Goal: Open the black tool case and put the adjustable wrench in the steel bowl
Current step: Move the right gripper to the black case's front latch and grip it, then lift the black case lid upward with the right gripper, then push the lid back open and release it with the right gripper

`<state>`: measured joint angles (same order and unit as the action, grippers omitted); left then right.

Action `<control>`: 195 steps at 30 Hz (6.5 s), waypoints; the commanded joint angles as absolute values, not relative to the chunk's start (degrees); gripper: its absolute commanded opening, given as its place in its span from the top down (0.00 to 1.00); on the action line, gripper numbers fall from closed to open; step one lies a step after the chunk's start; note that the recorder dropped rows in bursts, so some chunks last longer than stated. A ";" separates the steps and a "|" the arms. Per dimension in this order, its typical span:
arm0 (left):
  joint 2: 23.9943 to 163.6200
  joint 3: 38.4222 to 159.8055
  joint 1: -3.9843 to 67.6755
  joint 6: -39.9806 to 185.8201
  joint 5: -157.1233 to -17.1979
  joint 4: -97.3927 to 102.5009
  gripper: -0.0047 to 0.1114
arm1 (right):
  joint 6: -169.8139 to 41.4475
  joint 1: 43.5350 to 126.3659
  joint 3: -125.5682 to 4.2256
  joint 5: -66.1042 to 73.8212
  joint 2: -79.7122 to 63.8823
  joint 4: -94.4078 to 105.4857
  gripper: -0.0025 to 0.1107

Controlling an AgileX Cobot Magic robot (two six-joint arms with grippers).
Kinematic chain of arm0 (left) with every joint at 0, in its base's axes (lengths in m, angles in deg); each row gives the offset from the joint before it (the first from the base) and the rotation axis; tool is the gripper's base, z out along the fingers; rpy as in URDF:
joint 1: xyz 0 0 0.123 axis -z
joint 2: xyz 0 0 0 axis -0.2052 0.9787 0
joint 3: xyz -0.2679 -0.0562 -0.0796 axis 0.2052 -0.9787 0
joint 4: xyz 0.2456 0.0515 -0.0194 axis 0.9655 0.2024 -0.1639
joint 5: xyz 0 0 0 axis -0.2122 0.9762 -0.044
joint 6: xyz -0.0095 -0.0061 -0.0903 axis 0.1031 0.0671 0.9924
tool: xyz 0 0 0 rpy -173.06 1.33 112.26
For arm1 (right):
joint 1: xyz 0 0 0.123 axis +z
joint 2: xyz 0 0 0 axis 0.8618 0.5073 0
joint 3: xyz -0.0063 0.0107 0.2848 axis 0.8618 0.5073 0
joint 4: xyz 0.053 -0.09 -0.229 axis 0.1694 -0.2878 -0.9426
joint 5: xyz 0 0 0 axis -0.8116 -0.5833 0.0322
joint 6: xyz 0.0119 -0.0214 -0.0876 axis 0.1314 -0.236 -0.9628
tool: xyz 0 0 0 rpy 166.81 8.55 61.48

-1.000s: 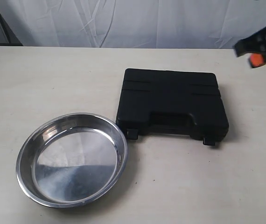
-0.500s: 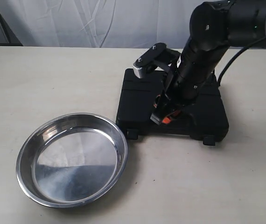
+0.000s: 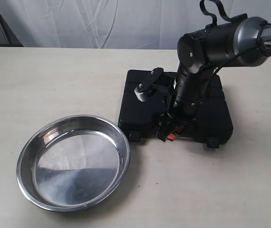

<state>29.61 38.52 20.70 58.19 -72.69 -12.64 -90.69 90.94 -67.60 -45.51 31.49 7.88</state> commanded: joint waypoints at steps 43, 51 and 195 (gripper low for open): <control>29.35 38.42 21.16 58.40 -73.48 -12.87 0.96 | -81.28 90.93 -67.87 -42.95 16.47 -0.72 0.99; 29.35 38.42 21.16 58.40 -73.48 -12.87 0.96 | -81.28 90.93 -67.87 -45.60 20.83 3.07 0.99; 29.35 38.42 21.16 58.40 -73.48 -12.87 0.96 | -39.75 65.25 -68.10 -41.77 13.22 -43.25 0.54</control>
